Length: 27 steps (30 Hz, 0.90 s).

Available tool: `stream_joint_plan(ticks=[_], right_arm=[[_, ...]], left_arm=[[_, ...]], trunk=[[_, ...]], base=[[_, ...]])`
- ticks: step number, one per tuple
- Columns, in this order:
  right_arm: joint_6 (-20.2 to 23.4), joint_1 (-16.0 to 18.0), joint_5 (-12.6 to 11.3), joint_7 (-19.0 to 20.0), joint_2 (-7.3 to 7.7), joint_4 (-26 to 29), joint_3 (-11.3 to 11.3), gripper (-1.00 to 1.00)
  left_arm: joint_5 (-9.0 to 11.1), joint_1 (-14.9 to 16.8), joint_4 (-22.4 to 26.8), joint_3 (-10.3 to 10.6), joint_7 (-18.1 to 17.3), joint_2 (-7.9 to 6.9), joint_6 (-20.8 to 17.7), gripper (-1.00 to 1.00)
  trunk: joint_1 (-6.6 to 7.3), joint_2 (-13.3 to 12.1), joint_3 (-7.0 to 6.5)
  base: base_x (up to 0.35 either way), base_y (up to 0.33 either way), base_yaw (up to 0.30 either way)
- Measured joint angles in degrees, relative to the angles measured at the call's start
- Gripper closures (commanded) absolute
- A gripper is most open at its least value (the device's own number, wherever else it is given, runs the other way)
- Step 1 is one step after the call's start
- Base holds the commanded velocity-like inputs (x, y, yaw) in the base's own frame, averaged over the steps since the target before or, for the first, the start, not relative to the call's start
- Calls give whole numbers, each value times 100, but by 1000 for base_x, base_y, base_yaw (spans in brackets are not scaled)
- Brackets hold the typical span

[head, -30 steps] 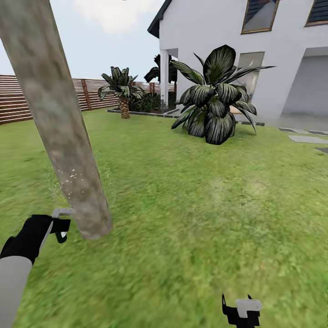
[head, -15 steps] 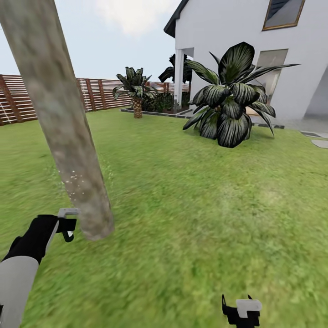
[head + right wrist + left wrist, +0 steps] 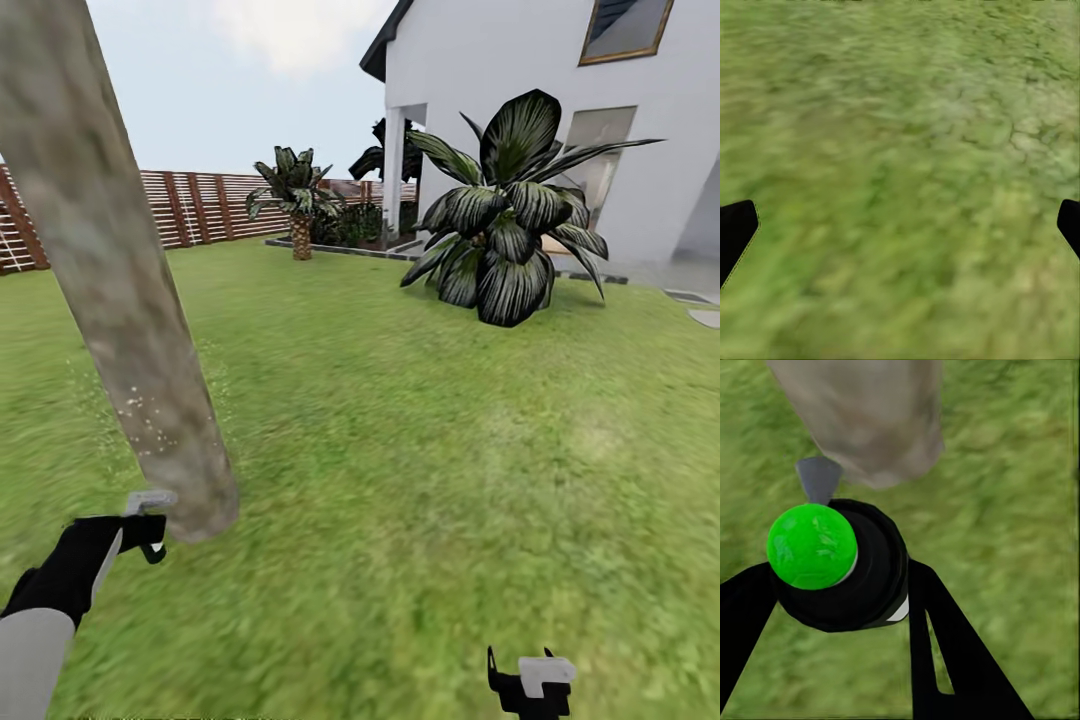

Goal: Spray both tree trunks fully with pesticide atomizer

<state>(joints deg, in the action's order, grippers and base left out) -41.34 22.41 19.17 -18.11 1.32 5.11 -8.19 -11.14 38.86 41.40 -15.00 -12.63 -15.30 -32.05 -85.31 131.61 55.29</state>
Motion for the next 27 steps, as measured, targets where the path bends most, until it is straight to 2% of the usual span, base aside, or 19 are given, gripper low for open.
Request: stream_joint_plan(ticks=[2,4,5,7,9,13,17,27], right_arm=[[-2,0,-2,0,0,0,0,-100],[-3,0,-2,0,0,-1,0,-100],[-1,0,2,0,0,-2,1,-100],[2,0,5,0,0,-2,1,-100],[3,0,6,0,0,-2,1,-100],[0,0,7,0,6,-2,1,-100],[1,0,8,0,9,-2,0,-100],[4,0,8,0,7,-2,0,-100]], left_arm=[[19,-8,-48,-8,6,180,21,100],[-23,-9,-73,-35,13,261,33,100],[-51,-10,-124,-47,15,226,35,100],[-126,-9,-429,-320,13,-83,42,100],[-76,-10,-521,-402,12,-211,48,100],[-66,-15,-545,-431,30,-202,51,100],[-81,-14,-545,-416,32,-135,64,100],[-102,-10,-472,-360,74,-140,64,100]], trunk=[[0,0,0],[0,0,0],[0,0,0],[0,0,0],[0,0,0],[0,0,0],[0,0,0],[0,0,0]], base=[[0,0,252],[0,0,271],[0,0,276],[0,0,261],[0,0,94],[0,-88,10],[0,-260,0],[0,-270,0]])
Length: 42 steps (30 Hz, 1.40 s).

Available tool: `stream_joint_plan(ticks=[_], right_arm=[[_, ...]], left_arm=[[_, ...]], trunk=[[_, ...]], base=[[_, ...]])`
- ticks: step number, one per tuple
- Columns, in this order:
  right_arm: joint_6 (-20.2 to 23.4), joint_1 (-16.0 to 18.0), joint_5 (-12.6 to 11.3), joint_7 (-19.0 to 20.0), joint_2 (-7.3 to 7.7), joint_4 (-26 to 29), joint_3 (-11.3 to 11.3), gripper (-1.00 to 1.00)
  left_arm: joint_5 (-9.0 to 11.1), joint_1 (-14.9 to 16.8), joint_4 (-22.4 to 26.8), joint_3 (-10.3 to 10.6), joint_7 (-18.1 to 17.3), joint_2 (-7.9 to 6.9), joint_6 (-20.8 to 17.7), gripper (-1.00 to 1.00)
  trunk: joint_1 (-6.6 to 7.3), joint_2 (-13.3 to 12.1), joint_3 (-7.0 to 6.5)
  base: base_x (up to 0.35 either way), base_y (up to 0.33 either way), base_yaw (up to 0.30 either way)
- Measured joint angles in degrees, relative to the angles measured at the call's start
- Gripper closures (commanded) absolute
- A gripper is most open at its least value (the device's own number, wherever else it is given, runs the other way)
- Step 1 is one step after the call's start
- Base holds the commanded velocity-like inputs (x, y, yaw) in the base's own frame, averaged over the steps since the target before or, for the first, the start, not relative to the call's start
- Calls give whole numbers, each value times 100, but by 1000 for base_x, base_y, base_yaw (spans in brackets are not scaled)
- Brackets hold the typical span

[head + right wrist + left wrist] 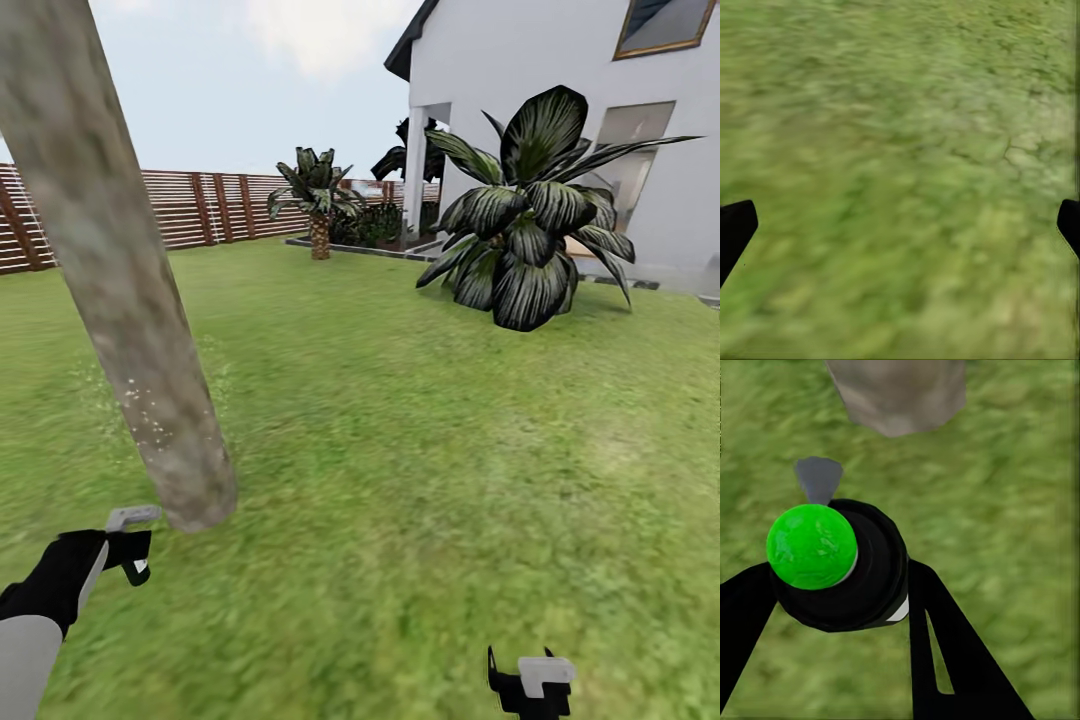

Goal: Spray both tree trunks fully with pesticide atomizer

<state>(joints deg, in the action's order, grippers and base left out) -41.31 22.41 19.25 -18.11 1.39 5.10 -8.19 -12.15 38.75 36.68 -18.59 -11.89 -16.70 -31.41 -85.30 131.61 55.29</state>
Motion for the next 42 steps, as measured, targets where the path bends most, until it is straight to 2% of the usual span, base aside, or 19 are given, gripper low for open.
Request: stream_joint_plan(ticks=[3,4,9,14,16,21,26,42], right_arm=[[0,0,-1,0,-6,0,2,-100],[0,0,-1,0,-7,0,1,-100],[0,0,-3,0,-7,0,1,-100],[0,0,-3,0,-7,0,1,-100],[0,0,-1,0,-7,0,1,-100],[0,0,-1,0,-7,0,1,-100],[0,0,-2,0,-7,0,1,-100],[-9,0,-9,-2,1,0,-4,-100]], left_arm=[[9,1,2,-3,387,-1,-8,100],[42,0,-7,-9,417,0,-9,100],[79,0,-42,-29,416,38,-6,100],[77,0,-37,-23,424,237,2,100],[59,0,-15,-29,430,257,0,100],[51,0,2,-37,458,263,2,100],[41,0,6,-31,476,262,4,100],[20,0,6,-38,498,247,3,100]], trunk=[[0,0,0],[0,0,0],[0,0,0],[0,0,0],[0,0,0],[0,0,0],[0,0,0],[0,0,0]], base=[[47,-271,114],[123,-265,243],[212,-206,268],[239,-186,63],[212,-202,3],[30,-264,7],[101,-272,230],[179,-237,49]])
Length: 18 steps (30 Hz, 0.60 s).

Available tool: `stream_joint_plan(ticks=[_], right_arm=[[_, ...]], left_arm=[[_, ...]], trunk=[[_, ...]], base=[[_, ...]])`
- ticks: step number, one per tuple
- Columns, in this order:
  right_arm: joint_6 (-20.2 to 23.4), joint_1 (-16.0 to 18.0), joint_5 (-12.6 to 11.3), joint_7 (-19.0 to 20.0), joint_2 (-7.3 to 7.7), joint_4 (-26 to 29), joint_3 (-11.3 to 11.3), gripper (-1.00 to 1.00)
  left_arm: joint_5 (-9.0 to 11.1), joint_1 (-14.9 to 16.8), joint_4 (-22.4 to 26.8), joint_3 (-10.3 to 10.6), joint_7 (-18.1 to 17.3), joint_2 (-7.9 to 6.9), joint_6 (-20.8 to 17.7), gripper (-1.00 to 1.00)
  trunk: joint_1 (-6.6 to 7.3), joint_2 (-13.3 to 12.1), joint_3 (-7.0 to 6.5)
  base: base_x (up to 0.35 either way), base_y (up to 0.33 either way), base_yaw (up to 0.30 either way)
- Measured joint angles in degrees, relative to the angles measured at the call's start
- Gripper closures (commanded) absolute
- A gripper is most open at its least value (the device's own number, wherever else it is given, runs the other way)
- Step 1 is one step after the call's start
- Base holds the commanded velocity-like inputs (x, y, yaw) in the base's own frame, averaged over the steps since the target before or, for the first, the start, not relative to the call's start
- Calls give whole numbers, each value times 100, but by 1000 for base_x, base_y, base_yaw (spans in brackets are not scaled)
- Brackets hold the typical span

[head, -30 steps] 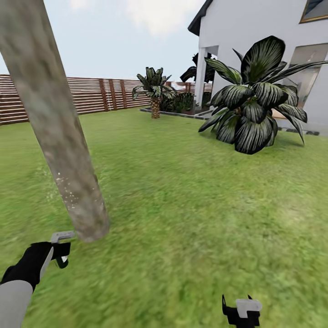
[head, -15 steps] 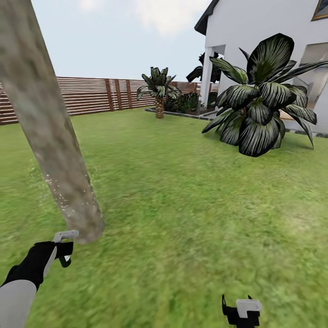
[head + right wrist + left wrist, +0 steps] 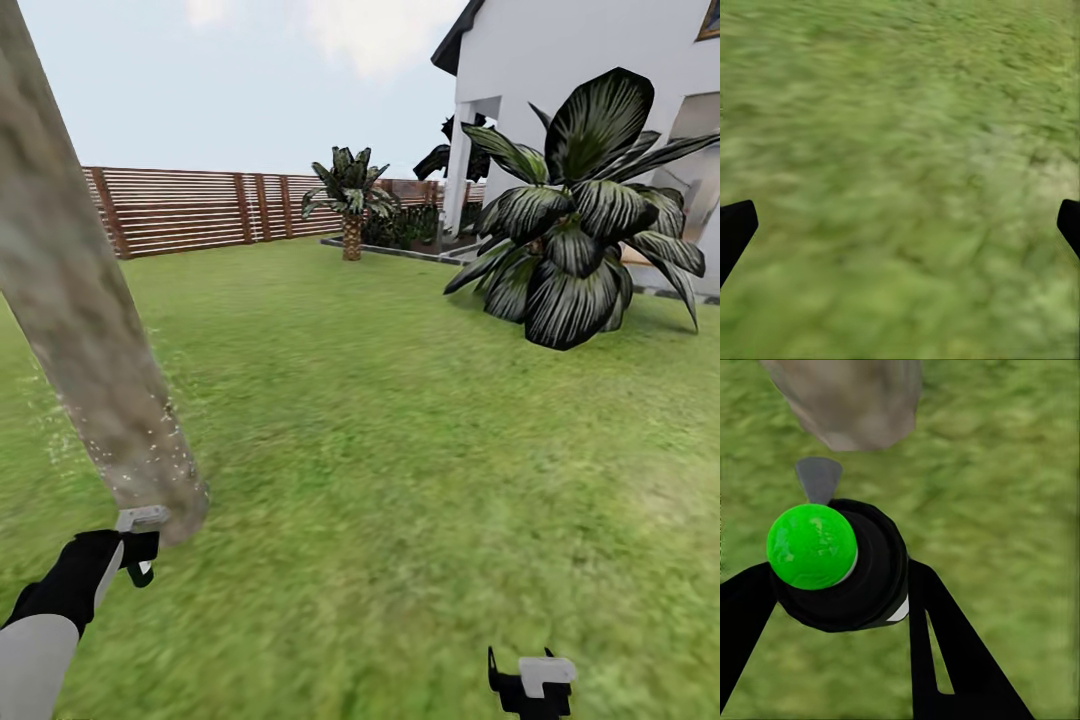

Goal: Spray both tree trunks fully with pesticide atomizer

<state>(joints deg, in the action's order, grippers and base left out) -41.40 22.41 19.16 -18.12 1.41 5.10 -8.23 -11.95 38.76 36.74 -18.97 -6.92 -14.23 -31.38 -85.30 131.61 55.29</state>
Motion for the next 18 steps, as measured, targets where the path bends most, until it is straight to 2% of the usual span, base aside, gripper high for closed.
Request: stream_joint_plan(ticks=[6,12,18], right_arm=[[2,0,0,2,-6,0,-1,-100],[0,0,0,2,-5,0,2,-100],[1,0,1,2,-4,0,1,-100]], left_arm=[[-20,-8,-7,-36,11,-65,1,100],[-7,-2,14,-44,32,-64,-2,100],[2,-2,22,-44,32,-45,-2,100]], trunk=[[0,0,0],[0,0,0],[0,0,0]], base=[[189,-229,274],[173,-230,277],[186,-225,58]])
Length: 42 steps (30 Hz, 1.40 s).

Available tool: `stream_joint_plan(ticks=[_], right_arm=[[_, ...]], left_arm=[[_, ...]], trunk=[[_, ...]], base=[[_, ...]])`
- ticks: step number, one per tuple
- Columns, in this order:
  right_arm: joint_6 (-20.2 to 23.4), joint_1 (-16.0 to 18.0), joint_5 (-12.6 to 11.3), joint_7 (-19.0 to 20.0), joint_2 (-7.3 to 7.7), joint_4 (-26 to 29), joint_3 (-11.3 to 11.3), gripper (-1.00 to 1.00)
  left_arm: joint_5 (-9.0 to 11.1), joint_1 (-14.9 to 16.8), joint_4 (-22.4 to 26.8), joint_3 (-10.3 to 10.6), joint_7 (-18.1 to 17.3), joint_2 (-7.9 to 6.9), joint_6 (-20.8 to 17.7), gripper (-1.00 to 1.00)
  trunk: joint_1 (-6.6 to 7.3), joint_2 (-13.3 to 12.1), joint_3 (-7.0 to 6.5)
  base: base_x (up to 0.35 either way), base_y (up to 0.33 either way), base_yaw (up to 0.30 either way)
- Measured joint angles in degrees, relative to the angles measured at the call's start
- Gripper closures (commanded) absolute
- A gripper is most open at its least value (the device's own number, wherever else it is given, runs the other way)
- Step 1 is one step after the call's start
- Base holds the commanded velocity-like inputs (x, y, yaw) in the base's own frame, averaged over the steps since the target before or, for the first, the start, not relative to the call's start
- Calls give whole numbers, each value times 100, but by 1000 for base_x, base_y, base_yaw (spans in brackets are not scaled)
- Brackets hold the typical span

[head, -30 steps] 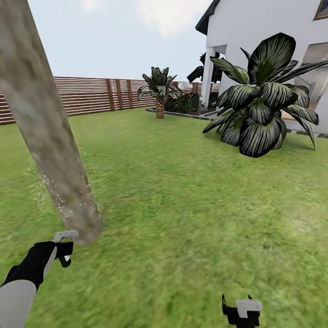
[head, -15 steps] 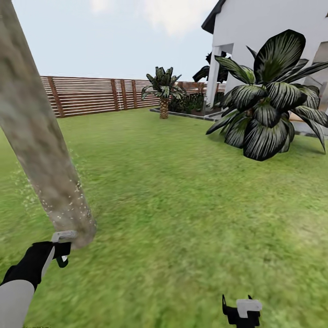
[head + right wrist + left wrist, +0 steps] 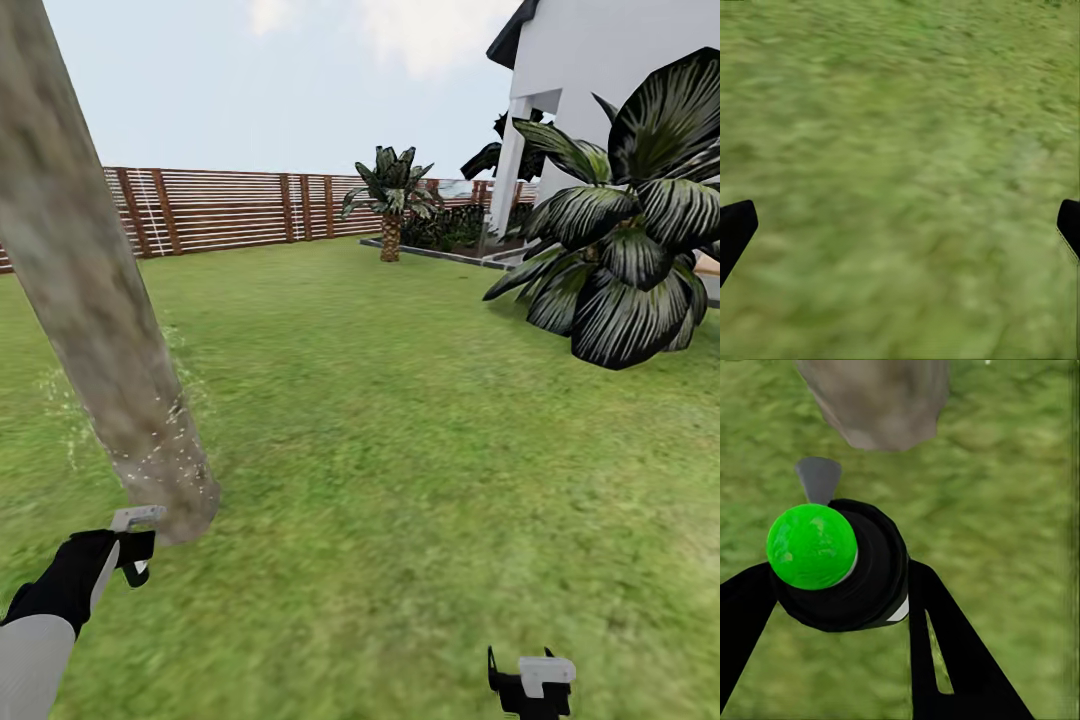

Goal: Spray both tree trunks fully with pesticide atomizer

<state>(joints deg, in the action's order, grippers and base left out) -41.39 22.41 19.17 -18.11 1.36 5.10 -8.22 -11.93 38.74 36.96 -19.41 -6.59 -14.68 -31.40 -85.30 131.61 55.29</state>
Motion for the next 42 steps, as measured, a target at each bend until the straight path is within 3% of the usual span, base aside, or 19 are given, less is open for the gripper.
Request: stream_joint_plan(ticks=[8,16,22,24,27,28,30,31,33,35,37,39,42], right_arm=[[0,0,1,0,0,0,0,-100],[2,0,4,0,1,0,3,-100],[2,0,7,0,4,0,1,-100],[2,0,7,0,6,0,-1,-100],[1,0,7,0,12,0,0,-100],[4,0,8,0,11,0,4,-100],[5,0,8,0,12,0,-1,-100],[6,0,8,0,13,0,-2,-100],[8,0,8,0,13,0,-3,-100],[12,0,8,0,13,0,-4,-100],[15,0,7,0,13,0,-2,-100],[16,0,7,0,12,0,-4,-100],[12,0,8,0,10,0,0,-100]], left_arm=[[3,4,8,-2,-1,-6,2,100],[49,245,315,55,-28,107,-118,100],[40,320,376,57,-96,-74,-146,100],[87,331,422,171,-107,54,-174,100],[89,444,1025,477,-262,267,-864,100],[84,469,1461,544,-514,245,-1182,100],[-5,482,1630,540,-637,164,-1265,100],[-25,484,1644,524,-654,69,-1273,100],[-15,475,1652,507,-676,-300,-1283,100],[64,446,1662,543,-679,-361,-1298,100],[112,460,1670,563,-681,-267,-1318,100],[149,554,1775,633,-679,57,-1691,100],[53,725,1854,637,-680,80,-1889,100]], trunk=[[1,1,0],[0,0,-1],[0,0,0],[0,0,0],[0,0,-1],[0,0,-1],[0,0,0],[0,0,0],[0,0,0],[0,0,0],[0,0,0],[0,0,0],[0,0,0]], base=[[22,-217,236],[0,-5,224],[0,0,6],[0,0,0],[0,0,0],[0,0,0],[0,0,0],[0,0,0],[0,0,0],[0,0,0],[0,0,0],[0,0,0],[0,0,0]])
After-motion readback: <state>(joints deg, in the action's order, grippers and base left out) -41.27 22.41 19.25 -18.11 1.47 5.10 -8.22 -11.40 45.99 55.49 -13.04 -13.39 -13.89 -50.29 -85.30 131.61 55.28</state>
